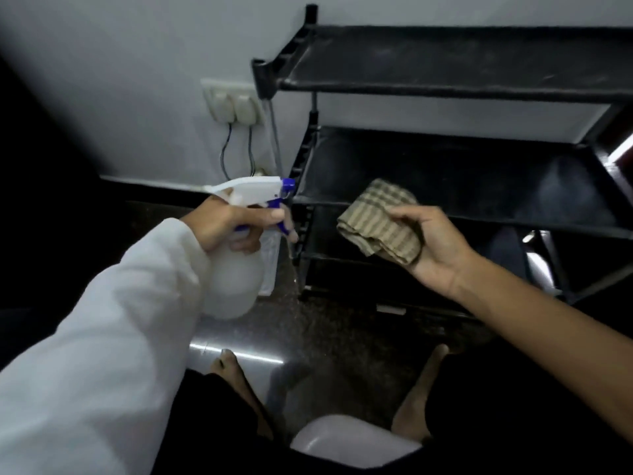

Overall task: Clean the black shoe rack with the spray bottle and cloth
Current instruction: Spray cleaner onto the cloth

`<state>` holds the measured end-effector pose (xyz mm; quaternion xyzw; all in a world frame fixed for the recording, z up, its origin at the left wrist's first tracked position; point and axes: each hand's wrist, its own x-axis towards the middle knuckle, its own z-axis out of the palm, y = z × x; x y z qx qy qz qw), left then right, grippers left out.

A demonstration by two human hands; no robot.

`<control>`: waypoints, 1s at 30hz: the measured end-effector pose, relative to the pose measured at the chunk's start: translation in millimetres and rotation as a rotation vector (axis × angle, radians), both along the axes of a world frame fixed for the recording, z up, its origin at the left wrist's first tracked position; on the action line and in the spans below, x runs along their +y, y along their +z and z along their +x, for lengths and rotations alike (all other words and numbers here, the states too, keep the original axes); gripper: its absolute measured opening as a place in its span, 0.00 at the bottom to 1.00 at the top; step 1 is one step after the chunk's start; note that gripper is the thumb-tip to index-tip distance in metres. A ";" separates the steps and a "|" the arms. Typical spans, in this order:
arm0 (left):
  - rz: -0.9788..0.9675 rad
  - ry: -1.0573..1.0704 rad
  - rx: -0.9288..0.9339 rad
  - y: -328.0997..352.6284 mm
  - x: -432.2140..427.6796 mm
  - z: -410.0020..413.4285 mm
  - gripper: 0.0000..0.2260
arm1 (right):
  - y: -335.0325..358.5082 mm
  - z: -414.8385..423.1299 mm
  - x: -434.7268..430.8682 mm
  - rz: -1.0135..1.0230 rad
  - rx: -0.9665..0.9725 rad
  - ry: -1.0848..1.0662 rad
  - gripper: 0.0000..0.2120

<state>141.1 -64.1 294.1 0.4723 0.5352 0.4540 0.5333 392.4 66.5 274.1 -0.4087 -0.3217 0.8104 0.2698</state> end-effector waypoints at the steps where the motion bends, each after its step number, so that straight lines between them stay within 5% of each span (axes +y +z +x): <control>1: 0.042 -0.040 0.005 11.9 6.1 18.9 0.10 | 8.9 7.7 6.4 0.025 0.020 -0.034 0.17; 8: 0.128 0.245 -0.084 39.9 96.3 116.4 0.10 | 57.6 36.0 49.0 0.197 -0.058 -0.210 0.18; 14: 0.051 0.163 0.119 29.6 154.0 137.2 0.10 | 56.7 57.6 81.8 0.210 -0.143 -0.328 0.20; 30: -0.174 0.112 0.244 5.4 154.1 149.3 0.11 | 6.0 70.4 88.4 0.163 -0.085 -0.308 0.17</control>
